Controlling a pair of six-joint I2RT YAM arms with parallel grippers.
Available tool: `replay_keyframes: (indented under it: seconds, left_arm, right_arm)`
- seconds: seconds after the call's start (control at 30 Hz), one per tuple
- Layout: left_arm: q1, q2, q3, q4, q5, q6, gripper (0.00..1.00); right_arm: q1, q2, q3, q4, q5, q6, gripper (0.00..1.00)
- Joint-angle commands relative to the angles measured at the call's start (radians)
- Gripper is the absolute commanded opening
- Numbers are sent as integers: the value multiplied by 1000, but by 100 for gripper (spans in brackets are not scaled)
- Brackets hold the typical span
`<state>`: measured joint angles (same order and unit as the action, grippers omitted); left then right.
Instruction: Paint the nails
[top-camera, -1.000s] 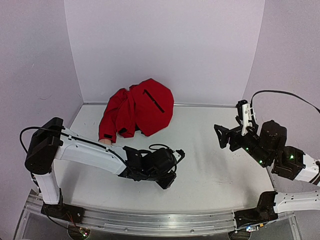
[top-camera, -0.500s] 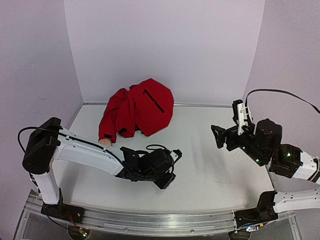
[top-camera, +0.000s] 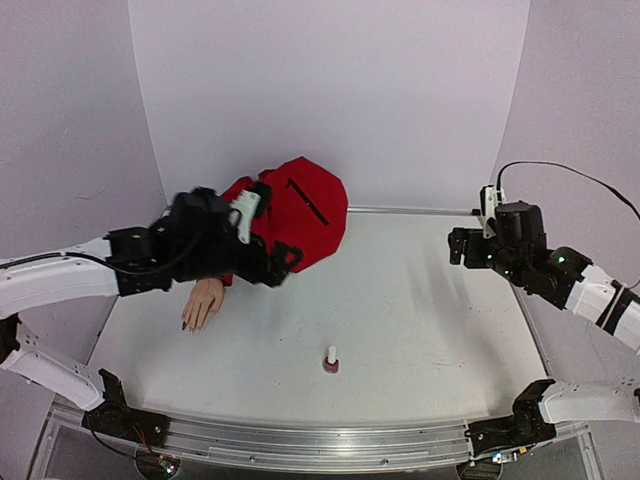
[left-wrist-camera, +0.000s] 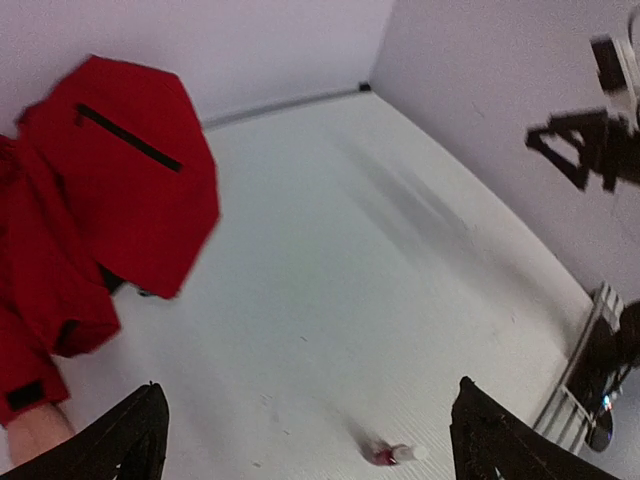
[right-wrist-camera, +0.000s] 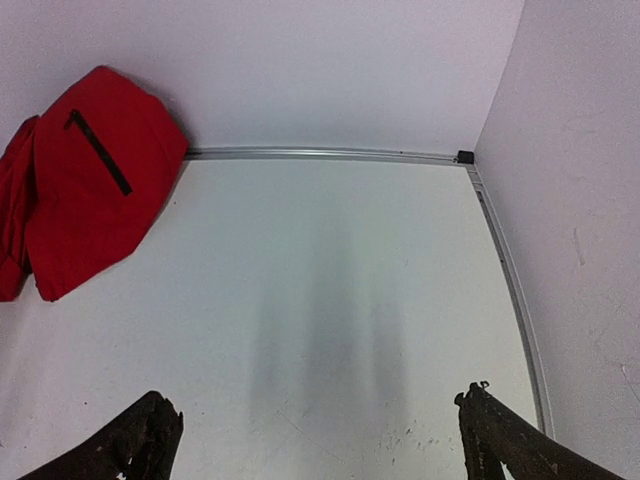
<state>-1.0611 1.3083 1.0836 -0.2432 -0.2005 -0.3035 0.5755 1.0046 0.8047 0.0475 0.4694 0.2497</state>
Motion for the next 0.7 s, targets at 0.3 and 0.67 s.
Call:
replay_keyframes:
  seconds: [0.3,0.67]
  left_arm:
    - [552,-490,-73,-184,94,147,99]
    - [569,-599,-111,-204,45,150,99]
  right_arm:
    - [-209,-184,57,-96,-92,33,98]
    - [-208,-271,56,-91,-58,-10,98]
